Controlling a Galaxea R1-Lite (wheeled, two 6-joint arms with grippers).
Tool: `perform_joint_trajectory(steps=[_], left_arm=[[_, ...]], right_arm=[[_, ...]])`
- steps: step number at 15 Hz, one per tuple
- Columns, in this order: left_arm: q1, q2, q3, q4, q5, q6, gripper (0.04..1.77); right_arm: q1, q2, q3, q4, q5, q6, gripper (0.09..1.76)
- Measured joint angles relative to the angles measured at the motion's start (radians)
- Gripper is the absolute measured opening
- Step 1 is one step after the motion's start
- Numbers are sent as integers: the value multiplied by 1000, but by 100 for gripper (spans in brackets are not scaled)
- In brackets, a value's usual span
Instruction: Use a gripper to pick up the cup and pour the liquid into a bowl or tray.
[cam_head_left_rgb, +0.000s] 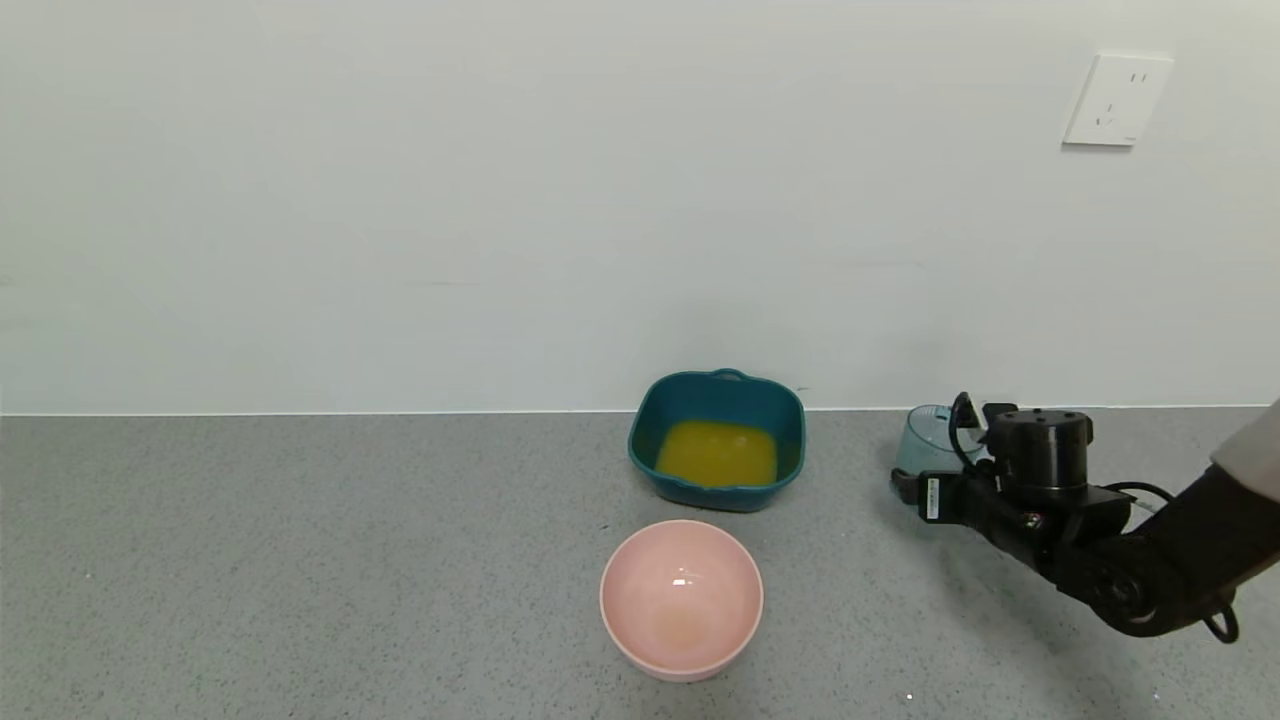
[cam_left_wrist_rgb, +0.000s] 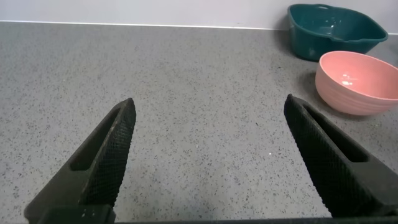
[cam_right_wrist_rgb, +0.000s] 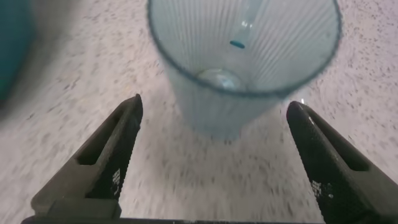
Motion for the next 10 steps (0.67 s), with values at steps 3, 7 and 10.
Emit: perform_joint_trajectory(steps=[3, 7, 10], left_arm=[[0, 0, 0, 0, 0, 0, 172], [0, 0, 0, 0, 0, 0, 172], [0, 0, 0, 0, 0, 0, 172]], right_arm=[[7, -133, 41, 142, 33, -1, 169], [15, -354, 56, 390, 51, -1, 170], [29, -539, 58, 573, 53, -1, 170]])
